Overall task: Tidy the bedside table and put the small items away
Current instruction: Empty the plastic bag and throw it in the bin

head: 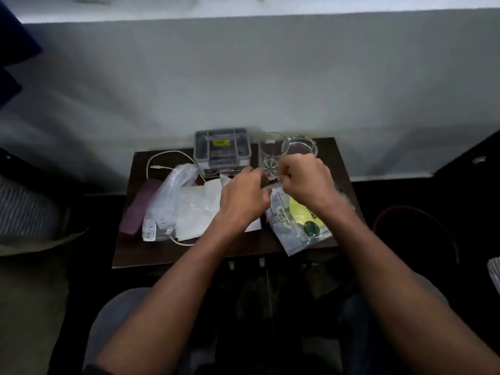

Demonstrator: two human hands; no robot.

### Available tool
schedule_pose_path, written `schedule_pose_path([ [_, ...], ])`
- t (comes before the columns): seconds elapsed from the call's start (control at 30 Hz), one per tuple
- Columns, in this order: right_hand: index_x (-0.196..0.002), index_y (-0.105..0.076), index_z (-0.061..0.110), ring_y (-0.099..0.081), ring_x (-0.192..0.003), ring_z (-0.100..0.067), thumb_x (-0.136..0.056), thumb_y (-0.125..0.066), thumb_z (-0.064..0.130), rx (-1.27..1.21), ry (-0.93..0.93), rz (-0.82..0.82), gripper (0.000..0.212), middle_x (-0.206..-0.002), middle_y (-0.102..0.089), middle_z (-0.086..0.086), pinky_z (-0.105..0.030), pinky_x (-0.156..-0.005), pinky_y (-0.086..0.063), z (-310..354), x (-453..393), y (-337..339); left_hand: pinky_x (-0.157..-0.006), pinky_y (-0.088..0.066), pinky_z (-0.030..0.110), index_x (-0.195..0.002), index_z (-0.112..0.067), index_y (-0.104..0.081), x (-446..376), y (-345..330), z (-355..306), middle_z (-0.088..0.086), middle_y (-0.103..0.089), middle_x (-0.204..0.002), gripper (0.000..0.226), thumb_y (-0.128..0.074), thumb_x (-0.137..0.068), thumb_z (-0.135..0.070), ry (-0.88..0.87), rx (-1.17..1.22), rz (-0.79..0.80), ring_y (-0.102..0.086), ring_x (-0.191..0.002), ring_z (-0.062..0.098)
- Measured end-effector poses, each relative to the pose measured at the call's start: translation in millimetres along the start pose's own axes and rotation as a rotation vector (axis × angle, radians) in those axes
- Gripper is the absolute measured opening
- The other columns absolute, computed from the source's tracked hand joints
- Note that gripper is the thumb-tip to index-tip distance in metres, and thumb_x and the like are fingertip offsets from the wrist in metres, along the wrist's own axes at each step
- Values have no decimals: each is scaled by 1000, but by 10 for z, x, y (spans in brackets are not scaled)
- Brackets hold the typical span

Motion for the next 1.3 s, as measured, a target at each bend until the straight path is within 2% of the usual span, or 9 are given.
schedule_pose_path([
  [0.1,-84,-76,25,-73,-87,-28,-87,-68,5,4,30,165,21,-90,-77,0,-42,-76,-61,-97,-61,-182,-85,-55,42,-129,-24,-63,-69,-216,68,2,-68,-126,42,-72,-93,-43,62,-25,126,-67,-116,30],
  [0.23,-97,-74,23,-73,-94,-23,-86,-76,3,-8,85,334,23,-100,-75,1,-46,-82,-63,-123,-32,-405,-82,-55,43,-140,-23,-53,-57,-272,62,4,-75,-122,61,-79,-86,-37,130,-2,106,-69,-116,33],
  [0.5,-134,-65,21,-51,-124,-28,-79,-87,13,46,139,173,60,-130,-56,-6,-39,-89,-51,-188,-17,-328,-78,-50,32,-97,-33,-77,-133,-160,-3,-6,-79,-102,5,-73,-98,-31,160,220,142,-71,-98,18],
  [0.73,-98,-80,22,-45,-126,-23,-81,-87,46,-69,80,88,30,-114,-69,5,-43,-97,-30,-366,-6,-42,-72,-48,32,-113,-25,-66,-128,-10,206,-9,-63,-94,20,-46,-113,-27,210,506,128,-57,-81,13],
  [0.87,-71,-68,23,-70,-84,-27,-85,-86,37,-343,73,130,27,-77,-75,0,-51,-88,-53,-235,34,79,-85,-57,38,-125,-23,-62,-125,293,335,-4,-66,-118,21,-48,-112,-34,240,630,-24,-65,-105,16],
  [0.97,-79,-76,13,-76,-74,-26,-85,-88,28,-482,23,184,20,-76,-78,-6,-49,-68,-63,-60,41,22,-87,-58,40,-127,-22,-62,-57,678,540,-6,-70,-107,25,-55,-109,-38,238,509,-228,-67,-97,16],
  [1.1,-86,-80,15,-78,-77,-19,-82,-84,18,-553,-121,268,7,-83,-80,-3,-50,-74,-67,142,9,-299,-94,-47,46,-137,-18,-54,143,1131,803,6,-69,-126,39,-64,-102,-31,278,23,-437,-63,-118,32],
  [1.23,-86,-80,6,-79,-80,-25,-83,-72,7,-607,-224,353,8,-90,-82,-13,-41,-72,-64,353,-16,-639,-113,-38,50,-155,-12,-35,254,1146,1134,16,-52,-150,83,-79,-87,-27,432,-191,-293,-48,-139,38],
  [1.3,-92,-78,-2,-80,-88,-33,-85,-72,5,-664,-279,375,11,-95,-81,-19,-48,-83,-67,427,-38,-768,-114,-38,50,-159,-9,-25,293,1073,1304,21,-48,-152,98,-84,-83,-29,493,-218,-188,-47,-140,41],
])
Point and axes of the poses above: each hand's wrist, its own x-axis away from the middle knuckle, its own y-axis out of the back of the hand, z = x × y, the point moved 10 cm from there along -x, towards the middle knuckle
